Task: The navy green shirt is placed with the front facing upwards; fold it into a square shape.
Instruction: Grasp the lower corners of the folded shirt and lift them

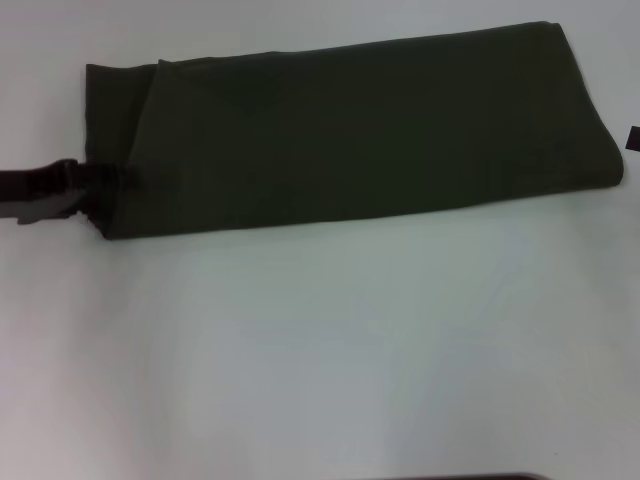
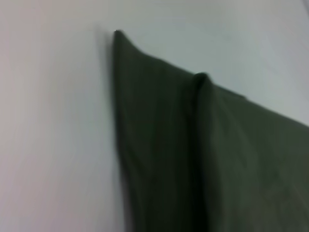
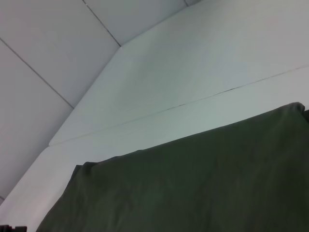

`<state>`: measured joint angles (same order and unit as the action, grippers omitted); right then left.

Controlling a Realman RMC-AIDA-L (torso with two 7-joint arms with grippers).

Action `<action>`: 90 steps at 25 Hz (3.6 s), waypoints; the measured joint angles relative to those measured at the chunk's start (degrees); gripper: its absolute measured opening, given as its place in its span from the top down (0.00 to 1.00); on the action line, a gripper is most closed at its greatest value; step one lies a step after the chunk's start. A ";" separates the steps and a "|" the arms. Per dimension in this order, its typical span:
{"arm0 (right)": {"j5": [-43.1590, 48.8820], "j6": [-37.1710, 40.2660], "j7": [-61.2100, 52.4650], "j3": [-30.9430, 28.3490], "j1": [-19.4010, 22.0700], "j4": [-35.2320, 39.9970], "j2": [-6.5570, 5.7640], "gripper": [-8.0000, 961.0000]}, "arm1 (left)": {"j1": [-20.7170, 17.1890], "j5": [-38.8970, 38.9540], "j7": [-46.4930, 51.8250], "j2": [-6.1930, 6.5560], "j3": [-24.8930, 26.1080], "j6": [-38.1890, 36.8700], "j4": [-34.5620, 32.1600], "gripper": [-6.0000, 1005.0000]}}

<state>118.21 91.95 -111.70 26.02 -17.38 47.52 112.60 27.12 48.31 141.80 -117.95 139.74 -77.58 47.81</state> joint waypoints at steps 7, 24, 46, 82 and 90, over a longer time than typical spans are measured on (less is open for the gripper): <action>0.00 0.04 -0.07 0.00 0.05 0.00 -0.03 0.11 | -0.25 -2.42 0.48 -0.41 0.10 -0.15 -0.27 0.20; 0.00 0.85 -1.01 -0.01 -0.14 0.03 -0.46 0.11 | 1.83 -2.44 0.59 -2.00 -1.22 -0.63 -1.46 0.22; 8.32 3.03 -14.29 0.78 -4.41 0.52 -5.08 0.11 | 5.41 -3.86 4.37 0.85 -4.74 -7.01 -1.12 0.66; 27.08 -13.96 -21.89 2.65 -15.75 -5.06 -1.53 0.11 | 9.88 -3.94 5.06 1.08 -5.09 -8.00 -1.41 0.97; 27.25 -16.21 -21.15 3.12 -17.10 -8.31 -1.42 0.11 | 9.92 -3.99 5.06 1.06 -5.10 -7.98 -1.41 0.97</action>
<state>145.46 75.75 -132.85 29.13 -34.48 39.22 111.19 37.04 44.32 146.86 -116.89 134.65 -85.56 46.40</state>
